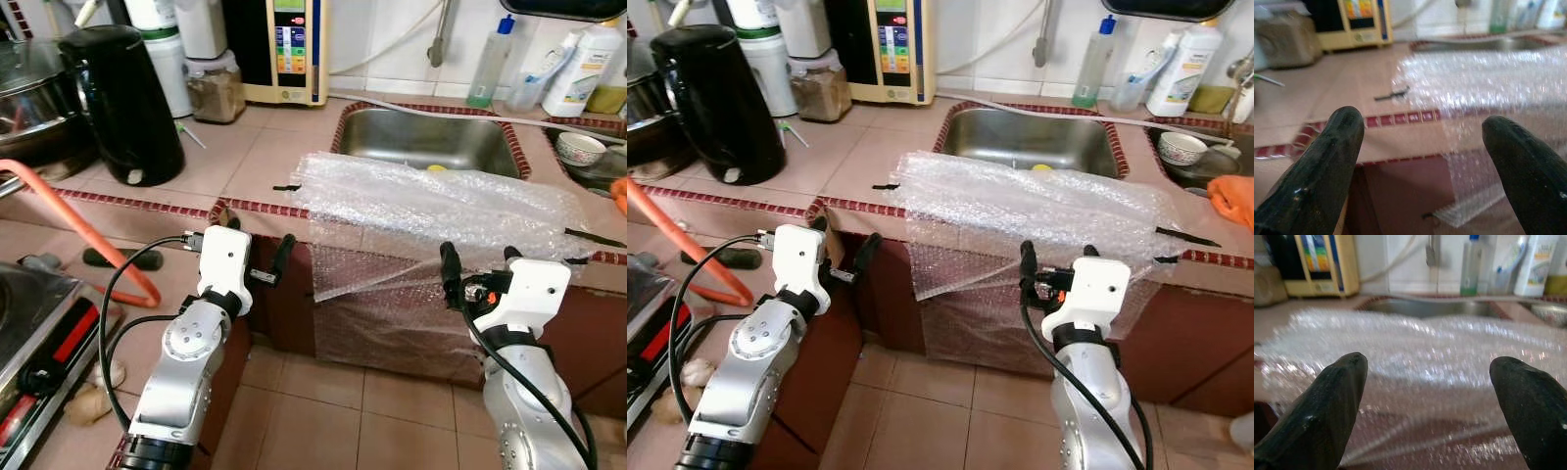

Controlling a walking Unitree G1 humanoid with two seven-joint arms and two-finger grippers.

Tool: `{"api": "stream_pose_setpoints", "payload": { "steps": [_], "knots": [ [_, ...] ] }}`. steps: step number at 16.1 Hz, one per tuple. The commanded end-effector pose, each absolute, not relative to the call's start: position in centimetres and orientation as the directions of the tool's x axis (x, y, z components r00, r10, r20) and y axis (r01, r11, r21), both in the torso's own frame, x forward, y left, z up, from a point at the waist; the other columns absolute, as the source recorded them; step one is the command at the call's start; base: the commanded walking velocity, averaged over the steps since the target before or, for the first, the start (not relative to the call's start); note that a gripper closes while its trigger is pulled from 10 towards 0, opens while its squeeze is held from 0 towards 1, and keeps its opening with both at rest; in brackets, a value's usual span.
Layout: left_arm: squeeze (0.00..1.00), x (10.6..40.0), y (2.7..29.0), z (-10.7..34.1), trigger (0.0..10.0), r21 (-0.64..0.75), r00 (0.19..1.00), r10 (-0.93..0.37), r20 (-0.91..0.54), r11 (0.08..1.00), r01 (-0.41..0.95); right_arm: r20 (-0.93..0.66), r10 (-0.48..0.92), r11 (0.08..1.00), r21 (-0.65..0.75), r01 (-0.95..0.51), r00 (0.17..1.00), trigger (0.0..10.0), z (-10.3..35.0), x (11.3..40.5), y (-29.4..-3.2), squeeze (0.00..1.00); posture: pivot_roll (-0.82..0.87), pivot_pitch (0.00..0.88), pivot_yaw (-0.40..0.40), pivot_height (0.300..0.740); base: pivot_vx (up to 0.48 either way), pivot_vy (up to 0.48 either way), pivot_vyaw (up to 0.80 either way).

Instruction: Kitchen organization

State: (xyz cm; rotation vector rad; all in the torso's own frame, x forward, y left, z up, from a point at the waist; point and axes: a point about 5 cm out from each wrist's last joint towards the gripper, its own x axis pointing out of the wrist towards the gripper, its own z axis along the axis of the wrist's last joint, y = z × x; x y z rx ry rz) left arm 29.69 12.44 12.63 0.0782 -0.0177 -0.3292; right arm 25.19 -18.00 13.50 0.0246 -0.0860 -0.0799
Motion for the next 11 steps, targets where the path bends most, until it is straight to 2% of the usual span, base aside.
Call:
{"api": "stream_pose_setpoints", "payload": {
  "steps": [1,5,7,11],
  "knots": [
    [0.00,29.5,12.5,11.0,10.0,0.085,0.932,-0.360,-0.041,0.928,0.363,0.051,-0.076,0.997,0.018,0.075,0.996,10.0,12.4,25.1,-18.0,0.00,-0.03,0.035,0.028,0.740,0.000,0.000,0.00],
    [0.00,29.2,12.7,9.6,10.0,0.071,0.926,-0.369,-0.079,0.925,0.374,0.025,-0.082,0.996,0.020,0.081,0.996,10.0,11.7,25.0,-18.1,0.00,-0.03,0.035,0.028,0.740,0.000,0.000,0.00],
    [0.00,29.0,12.7,9.0,10.0,0.075,0.922,-0.374,-0.098,0.921,0.382,0.017,-0.082,0.997,0.019,0.081,0.997,10.0,11.4,24.9,-18.2,0.00,-0.03,0.035,0.028,0.740,0.000,-0.300,0.00],
    [0.00,27.7,13.2,4.2,10.0,0.070,0.891,-0.383,-0.245,0.910,0.410,-0.129,-0.053,0.998,0.039,0.058,0.990,10.0,7.0,24.7,-17.8,0.00,-0.04,0.029,0.031,0.740,0.000,-0.322,0.00]
  ]
}}
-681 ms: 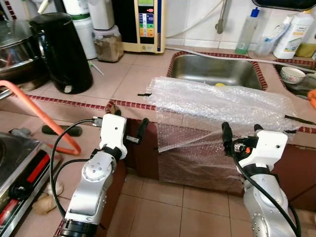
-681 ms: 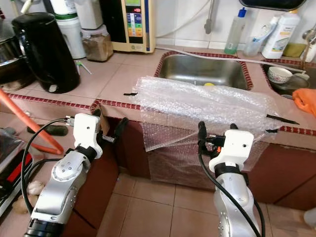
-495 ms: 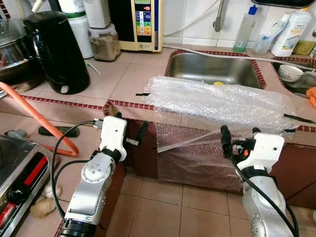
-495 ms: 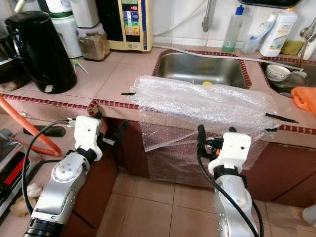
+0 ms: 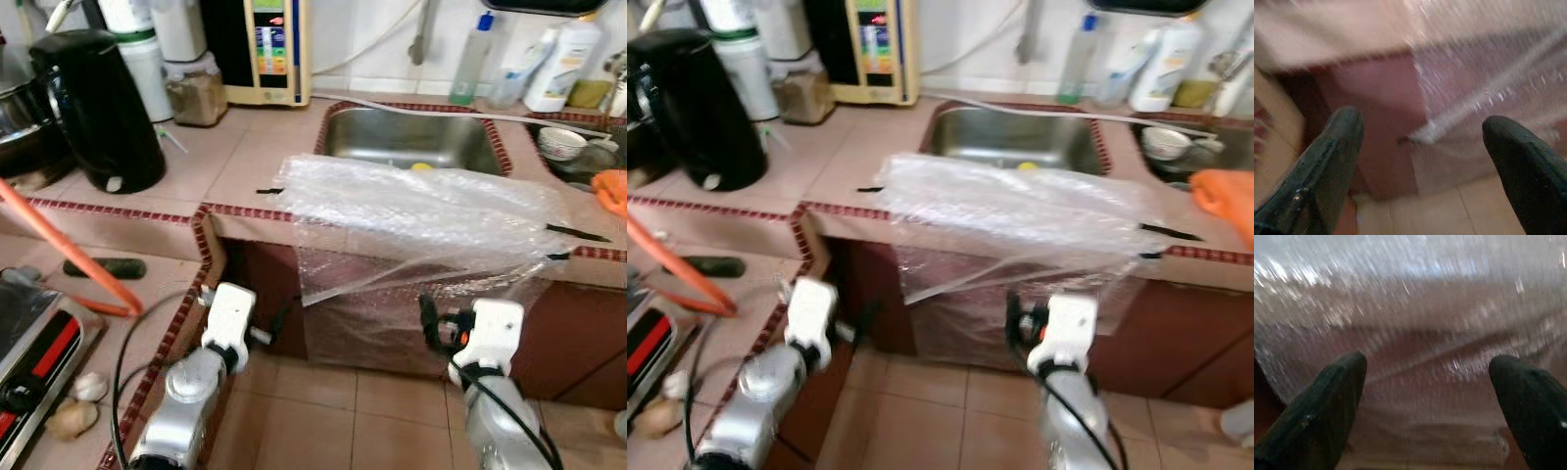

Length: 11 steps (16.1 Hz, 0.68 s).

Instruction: Kitchen organization

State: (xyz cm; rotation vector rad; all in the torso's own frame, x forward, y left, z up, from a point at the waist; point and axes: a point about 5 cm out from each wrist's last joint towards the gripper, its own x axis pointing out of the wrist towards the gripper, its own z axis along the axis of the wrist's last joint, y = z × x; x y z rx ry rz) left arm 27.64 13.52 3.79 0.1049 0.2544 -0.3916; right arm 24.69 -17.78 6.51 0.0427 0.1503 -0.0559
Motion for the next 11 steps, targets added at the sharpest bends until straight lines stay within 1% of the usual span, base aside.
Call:
{"api": "stream_pose_setpoints", "payload": {
  "steps": [1,2,4,7,8,9,10,11],
  "knots": [
    [0.00,27.3,13.6,2.7,10.0,0.052,0.881,-0.365,-0.302,0.916,0.398,-0.186,-0.031,0.999,0.029,0.037,0.982,10.0,5.3,24.7,-17.5,0.00,-0.04,0.026,0.027,0.740,0.000,-0.319,0.00],
    [0.00,26.5,14.2,0.6,10.0,0.034,0.860,-0.337,-0.383,0.925,0.377,-0.274,-0.018,0.999,0.040,0.030,0.962,10.0,2.8,24.5,-17.3,0.00,-0.04,0.024,0.022,0.740,0.000,-0.319,0.00],
    [0.00,25.7,14.6,-1.4,10.0,0.032,0.827,-0.314,-0.467,0.928,0.371,-0.402,0.003,0.998,0.060,0.024,0.916,10.0,-0.3,24.2,-17.2,0.00,-0.04,0.019,0.012,0.740,0.000,-0.321,0.00],
    [0.00,24.7,13.7,-3.2,10.0,0.053,0.757,-0.346,-0.555,0.893,0.448,-0.575,0.009,1.000,0.001,-0.011,0.818,10.0,-4.2,22.6,-17.6,0.00,-0.01,0.009,-0.002,0.740,0.000,-0.332,0.00],
    [0.00,23.7,13.3,-4.4,10.0,0.080,0.706,-0.343,-0.620,0.867,0.492,-0.640,0.001,0.999,-0.030,-0.026,0.768,10.0,-5.5,21.4,-18.0,0.00,-0.01,0.006,-0.004,0.740,0.000,-0.360,0.00],
    [0.00,23.4,13.2,-4.7,10.0,0.075,0.691,-0.336,-0.640,0.868,0.492,-0.667,-0.006,0.998,-0.045,-0.032,0.745,10.0,-6.0,20.8,-18.2,0.00,-0.01,0.006,-0.007,0.740,0.000,-0.360,0.00],
    [0.00,23.1,13.3,-5.2,10.0,0.075,0.676,-0.309,-0.668,0.877,0.475,-0.710,-0.021,0.998,-0.060,-0.031,0.704,10.0,-6.9,19.7,-18.7,0.00,-0.01,0.003,-0.012,0.740,0.000,-0.368,0.00],
    [0.00,22.9,13.3,-5.4,10.0,0.081,0.671,-0.297,-0.679,0.879,0.470,-0.723,-0.025,0.998,-0.061,-0.028,0.691,10.0,-7.2,19.4,-18.9,0.00,-0.01,0.003,-0.015,0.740,0.000,-0.371,0.00]
  ]
}}
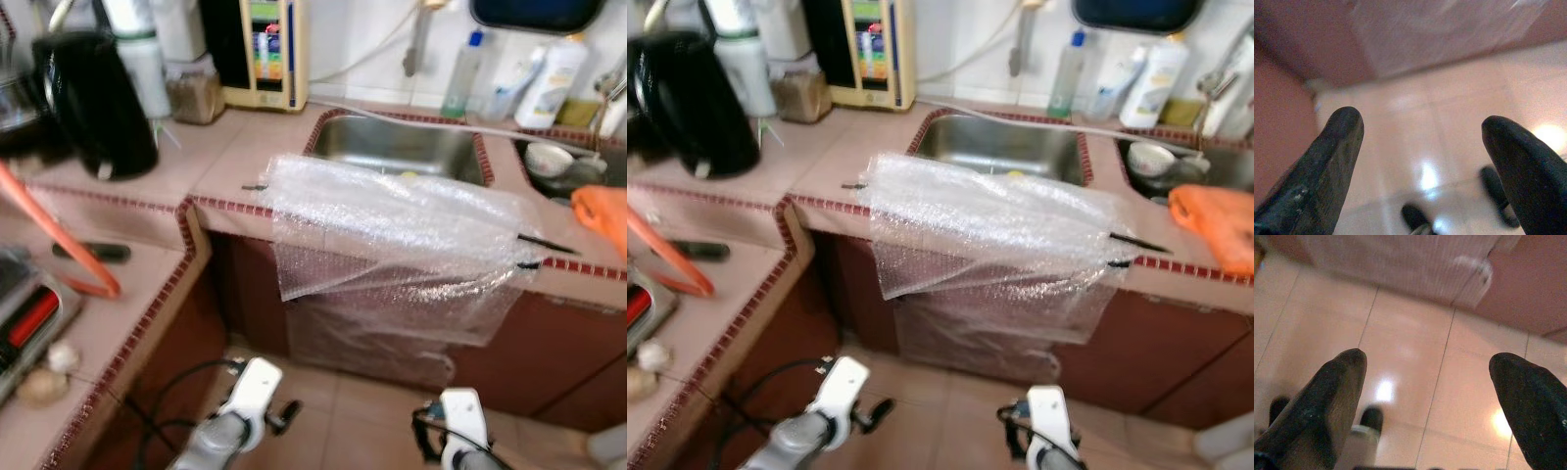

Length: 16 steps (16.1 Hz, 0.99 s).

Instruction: Kitchen organization

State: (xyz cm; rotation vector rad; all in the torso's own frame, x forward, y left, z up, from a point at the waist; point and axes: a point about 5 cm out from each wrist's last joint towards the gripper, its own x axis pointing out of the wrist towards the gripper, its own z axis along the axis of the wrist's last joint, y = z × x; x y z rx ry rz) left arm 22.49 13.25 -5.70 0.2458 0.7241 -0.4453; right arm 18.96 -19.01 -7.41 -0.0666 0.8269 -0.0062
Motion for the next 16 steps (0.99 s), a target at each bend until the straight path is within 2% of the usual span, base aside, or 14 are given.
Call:
{"api": "stream_pose_setpoints", "payload": {
  "steps": [1,2,4,7,16],
  "knots": [
    [0.00,22.7,13.4,-5.7,10.0,0.082,0.657,-0.286,-0.698,0.879,0.470,-0.739,-0.040,0.999,-0.054,0.000,0.673,10.0,-7.5,18.9,-19.2,0.00,-0.01,0.001,-0.019,0.740,0.000,-0.375,0.00],
    [0.00,22.0,13.8,-6.3,10.0,0.085,0.627,-0.268,-0.731,0.877,0.473,-0.764,-0.060,0.998,-0.050,0.035,0.642,10.0,-8.0,18.0,-19.7,0.00,-0.01,0.001,-0.019,0.740,0.000,-0.379,0.00],
    [0.00,21.1,14.5,-7.0,10.0,0.109,0.589,-0.244,-0.771,0.860,0.498,-0.771,-0.057,0.998,-0.060,0.017,0.634,10.0,-8.1,18.0,-19.8,0.00,-0.03,0.000,-0.013,0.740,0.000,-0.373,0.00],
    [0.00,19.9,16.4,-7.6,10.0,0.136,0.557,-0.196,-0.807,0.857,0.498,-0.772,-0.046,0.999,-0.054,0.007,0.634,10.0,-8.2,18.0,-19.5,0.00,-0.03,0.003,-0.001,0.740,0.000,-0.371,-0.69],
    [0.00,19.6,17.2,-7.7,10.0,0.159,0.543,-0.177,-0.821,0.842,0.515,-0.774,-0.023,0.999,-0.037,-0.009,0.633,10.0,-8.4,17.8,-18.8,0.00,-0.03,0.009,0.019,0.740,0.000,-0.353,-0.68]
  ]
}}
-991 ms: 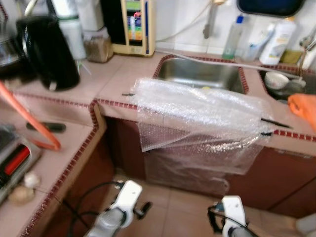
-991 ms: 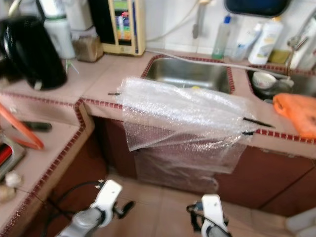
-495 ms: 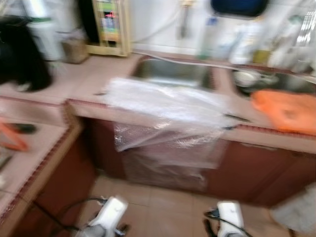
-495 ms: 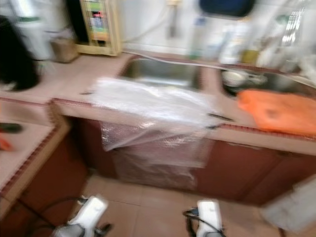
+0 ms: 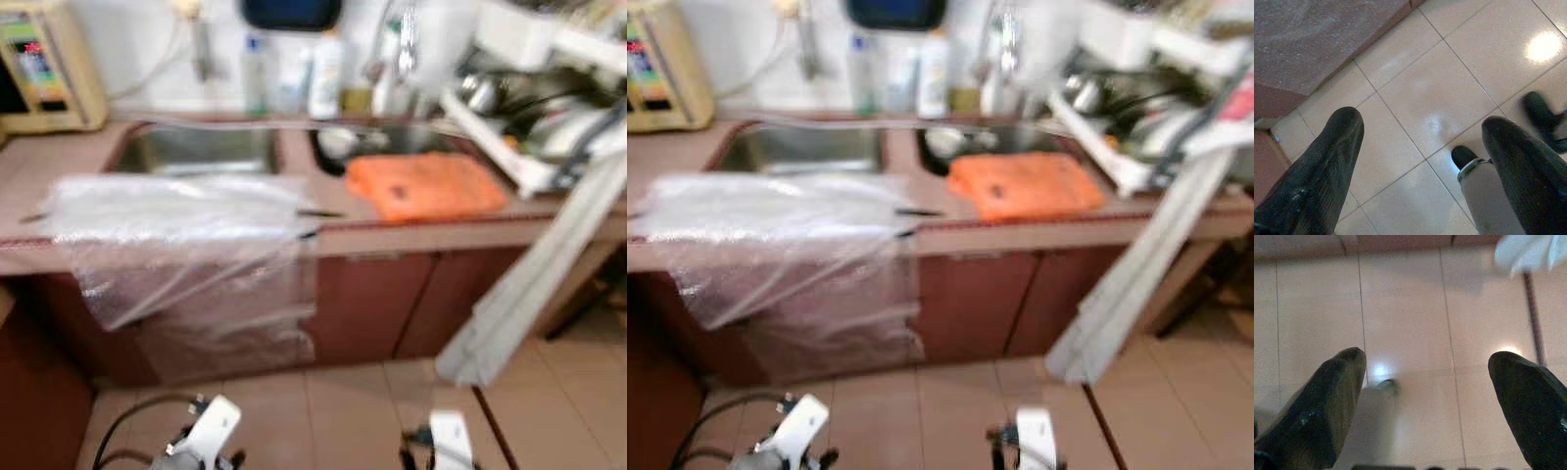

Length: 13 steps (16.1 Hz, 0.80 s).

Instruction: Kitchen organization

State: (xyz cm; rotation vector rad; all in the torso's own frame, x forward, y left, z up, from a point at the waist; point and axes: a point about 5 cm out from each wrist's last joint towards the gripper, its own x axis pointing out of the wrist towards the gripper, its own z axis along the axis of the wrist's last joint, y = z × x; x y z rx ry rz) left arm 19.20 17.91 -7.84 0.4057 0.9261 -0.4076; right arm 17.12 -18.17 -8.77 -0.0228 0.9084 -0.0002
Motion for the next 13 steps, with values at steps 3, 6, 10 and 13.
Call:
{"api": "stream_pose_setpoints", "payload": {
  "steps": [3,6,10,13],
  "knots": [
    [0.00,19.65,17.10,-7.70,10.0,0.161,0.541,-0.177,-0.822,0.839,0.520,-0.776,-0.023,0.999,-0.039,-0.012,0.630,10.0,-8.45,17.62,-18.74,0.00,-0.04,0.009,0.022,0.740,0.000,-0.347,-0.67],
    [0.00,19.97,16.98,-7.52,10.0,0.163,0.547,-0.186,-0.816,0.835,0.526,-0.777,-0.020,0.999,-0.037,-0.015,0.629,10.0,-8.50,17.53,-18.66,0.00,-0.04,0.007,0.025,0.740,0.000,-0.330,-0.67],
    [0.00,19.94,17.03,-7.53,10.0,0.168,0.546,-0.186,-0.817,0.829,0.533,-0.782,-0.017,0.999,-0.039,-0.021,0.623,10.0,-8.61,17.33,-18.56,0.00,-0.04,0.005,0.029,0.740,0.000,-0.302,-0.60],
    [0.00,19.93,17.08,-7.55,10.0,0.167,0.546,-0.178,-0.818,0.836,0.523,-0.784,-0.017,0.999,-0.043,-0.027,0.621,10.0,-8.67,17.22,-18.52,0.00,-0.04,0.006,0.029,0.740,0.000,-0.100,-0.15]
  ]
}}
